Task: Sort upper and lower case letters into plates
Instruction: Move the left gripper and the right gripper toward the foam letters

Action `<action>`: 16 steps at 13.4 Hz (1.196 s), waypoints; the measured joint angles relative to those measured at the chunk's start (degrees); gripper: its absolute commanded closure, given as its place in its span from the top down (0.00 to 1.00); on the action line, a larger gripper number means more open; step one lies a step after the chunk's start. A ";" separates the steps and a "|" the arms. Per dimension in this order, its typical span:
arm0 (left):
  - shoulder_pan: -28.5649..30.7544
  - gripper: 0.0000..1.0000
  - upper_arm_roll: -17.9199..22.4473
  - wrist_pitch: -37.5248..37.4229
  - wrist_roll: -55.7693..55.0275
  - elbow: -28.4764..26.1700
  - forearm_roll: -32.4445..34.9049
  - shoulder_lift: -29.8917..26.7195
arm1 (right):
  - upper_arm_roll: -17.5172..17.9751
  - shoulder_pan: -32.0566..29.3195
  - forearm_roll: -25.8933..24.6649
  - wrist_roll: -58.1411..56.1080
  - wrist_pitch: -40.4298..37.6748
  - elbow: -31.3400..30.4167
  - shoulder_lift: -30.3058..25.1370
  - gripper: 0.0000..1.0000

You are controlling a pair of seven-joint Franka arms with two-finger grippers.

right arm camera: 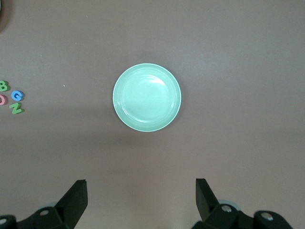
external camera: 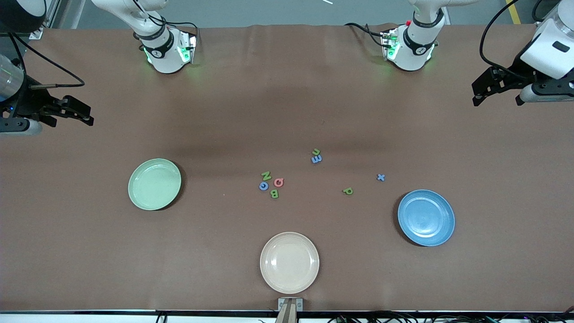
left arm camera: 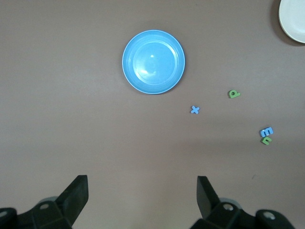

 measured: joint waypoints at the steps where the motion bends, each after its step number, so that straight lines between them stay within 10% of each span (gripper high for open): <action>1: 0.10 1.00 0.00 -0.15 0.00 0.00 0.00 0.02 | 0.00 0.00 0.00 0.00 0.00 0.00 0.00 1.00; 8: -0.08 1.00 -0.36 2.77 -0.35 1.07 0.00 10.82 | 0.05 0.01 -0.08 0.06 0.14 1.03 0.03 1.00; 16: -5.49 1.00 -0.97 36.94 -7.95 -19.18 2.46 19.44 | 0.39 2.03 0.58 5.42 2.27 5.19 15.94 1.00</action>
